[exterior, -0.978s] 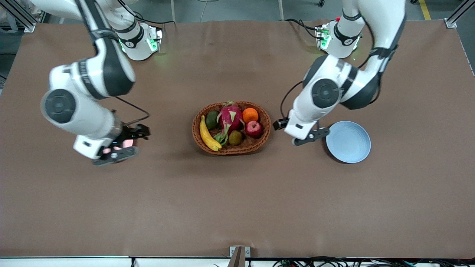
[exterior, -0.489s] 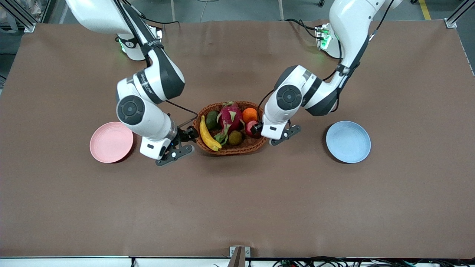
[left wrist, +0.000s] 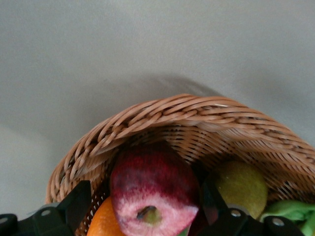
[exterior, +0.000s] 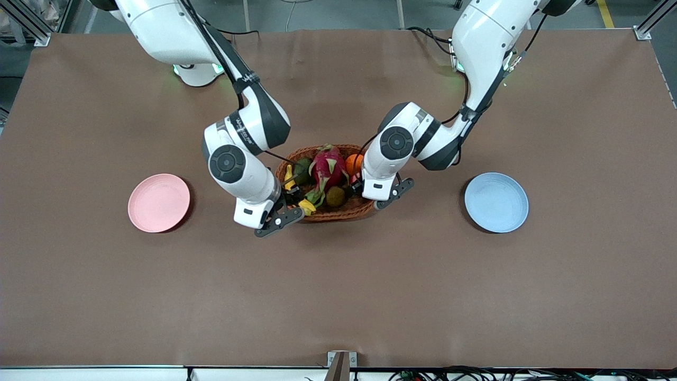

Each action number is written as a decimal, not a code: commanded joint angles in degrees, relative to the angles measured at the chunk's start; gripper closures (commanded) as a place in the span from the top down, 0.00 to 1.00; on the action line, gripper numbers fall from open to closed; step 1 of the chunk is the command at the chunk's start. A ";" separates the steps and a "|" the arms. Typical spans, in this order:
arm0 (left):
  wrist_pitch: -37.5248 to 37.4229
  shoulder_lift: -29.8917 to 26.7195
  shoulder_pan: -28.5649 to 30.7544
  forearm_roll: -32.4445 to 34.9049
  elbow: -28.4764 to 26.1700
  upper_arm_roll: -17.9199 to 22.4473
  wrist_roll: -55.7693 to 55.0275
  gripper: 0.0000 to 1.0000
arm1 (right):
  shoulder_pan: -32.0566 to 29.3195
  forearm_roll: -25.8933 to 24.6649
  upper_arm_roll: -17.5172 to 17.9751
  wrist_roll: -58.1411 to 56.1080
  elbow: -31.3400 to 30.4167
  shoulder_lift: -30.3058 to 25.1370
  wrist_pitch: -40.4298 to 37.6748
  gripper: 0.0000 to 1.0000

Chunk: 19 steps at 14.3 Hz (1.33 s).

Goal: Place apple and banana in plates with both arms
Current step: 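Grasp the red apple with the left gripper while the right gripper grasps the banana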

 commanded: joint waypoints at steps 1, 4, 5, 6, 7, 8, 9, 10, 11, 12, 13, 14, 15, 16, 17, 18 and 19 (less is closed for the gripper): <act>0.84 1.07 -0.78 -0.22 0.92 0.31 -1.24 0.97 | 2.01 1.38 -0.56 -0.42 0.43 1.43 0.79 0.66; 2.16 1.95 -1.13 -0.23 0.92 0.31 -1.33 0.72 | 2.81 1.47 -0.56 -0.25 0.43 1.61 0.88 0.66; 2.25 1.95 -1.04 -0.23 0.92 0.31 -1.33 0.60 | 2.89 1.47 -0.56 -0.25 0.43 1.87 0.70 0.66; 2.17 1.78 -1.04 -0.23 0.92 0.31 -1.33 0.52 | 2.98 1.47 -0.56 -0.25 0.34 1.87 0.70 0.66; 2.17 1.34 -0.96 -0.23 0.92 0.31 -1.24 0.46 | 3.16 1.47 -0.56 -0.25 0.34 1.87 0.87 0.66; 1.82 0.99 -0.96 -0.23 1.01 0.31 -1.41 0.45 | 3.59 1.47 -0.56 -0.33 0.42 2.22 1.31 0.66; 1.12 -0.32 -0.43 -0.14 0.84 0.31 -1.94 0.44 | 3.86 1.47 -0.56 -0.34 0.43 2.75 2.45 0.66; -0.98 -1.81 -0.25 -0.14 0.92 0.31 -2.12 0.42 | 3.95 1.47 -0.56 -0.34 0.43 2.92 3.42 0.66; -3.78 -3.39 -0.08 -0.14 1.10 0.40 -2.03 0.41 | 4.21 1.47 -0.56 -0.16 0.43 3.27 3.60 0.66; -6.25 -5.32 0.36 -0.14 1.36 0.57 -1.77 0.41 | 4.21 1.47 -0.56 -0.16 0.43 3.28 3.51 0.66; -8.45 -6.99 1.49 -0.05 1.45 0.66 -1.33 0.40 | 4.21 1.47 -0.56 -0.16 0.43 3.28 3.51 0.66; -10.82 -8.92 2.72 -0.05 1.36 0.66 -0.28 0.39 | 4.21 1.39 -0.56 -0.42 0.43 3.28 3.60 0.66; -12.58 -10.68 3.78 0.04 1.27 0.84 1.38 0.39 | 4.21 1.30 -0.56 -0.42 0.43 3.37 3.77 0.66; -14.25 -12.35 5.01 0.47 1.27 0.84 3.40 0.39 | 4.21 1.04 -0.56 -0.51 0.43 3.54 4.04 0.66; -15.57 -13.76 6.50 1.35 1.19 0.84 5.42 0.39 | 4.21 1.03 -0.56 -0.51 0.43 3.80 4.56 0.66; -16.98 -14.91 7.91 2.66 1.01 0.75 7.53 0.39 | 4.21 1.03 -0.56 -0.51 0.43 3.98 4.65 0.66; -18.56 -15.79 9.75 3.89 0.75 0.75 9.98 0.39 | 4.39 0.95 -0.56 -0.60 0.43 4.07 4.92 0.64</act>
